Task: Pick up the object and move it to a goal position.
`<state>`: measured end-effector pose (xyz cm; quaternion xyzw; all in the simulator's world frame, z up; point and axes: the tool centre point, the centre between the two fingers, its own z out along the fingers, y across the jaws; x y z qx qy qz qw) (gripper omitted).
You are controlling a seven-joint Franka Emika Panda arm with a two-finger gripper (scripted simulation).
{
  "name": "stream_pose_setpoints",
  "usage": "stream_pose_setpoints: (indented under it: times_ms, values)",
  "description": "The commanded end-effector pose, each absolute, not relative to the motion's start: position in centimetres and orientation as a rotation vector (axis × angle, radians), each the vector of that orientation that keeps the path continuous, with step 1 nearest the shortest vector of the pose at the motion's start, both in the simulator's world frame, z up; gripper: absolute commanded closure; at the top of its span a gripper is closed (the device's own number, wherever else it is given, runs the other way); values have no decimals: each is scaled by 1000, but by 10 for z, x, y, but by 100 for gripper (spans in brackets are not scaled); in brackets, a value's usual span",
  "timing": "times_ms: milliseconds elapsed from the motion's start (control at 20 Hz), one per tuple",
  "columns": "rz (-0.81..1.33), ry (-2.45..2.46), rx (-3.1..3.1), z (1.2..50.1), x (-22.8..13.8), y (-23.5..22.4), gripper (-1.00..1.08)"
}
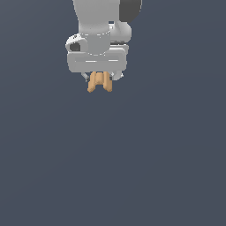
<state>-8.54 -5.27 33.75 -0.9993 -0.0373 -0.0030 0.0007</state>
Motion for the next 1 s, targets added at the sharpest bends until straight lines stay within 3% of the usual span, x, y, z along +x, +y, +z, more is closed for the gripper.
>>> stream_pose_setpoints:
  times_ms: [0,500,950]
  values:
    - [-7,-118,-3138,359,-99,-60,108]
    - [-2,-119,-3138,422,-133,-81,108]
    - [0,-119,-3139,437,-140,-86,108]
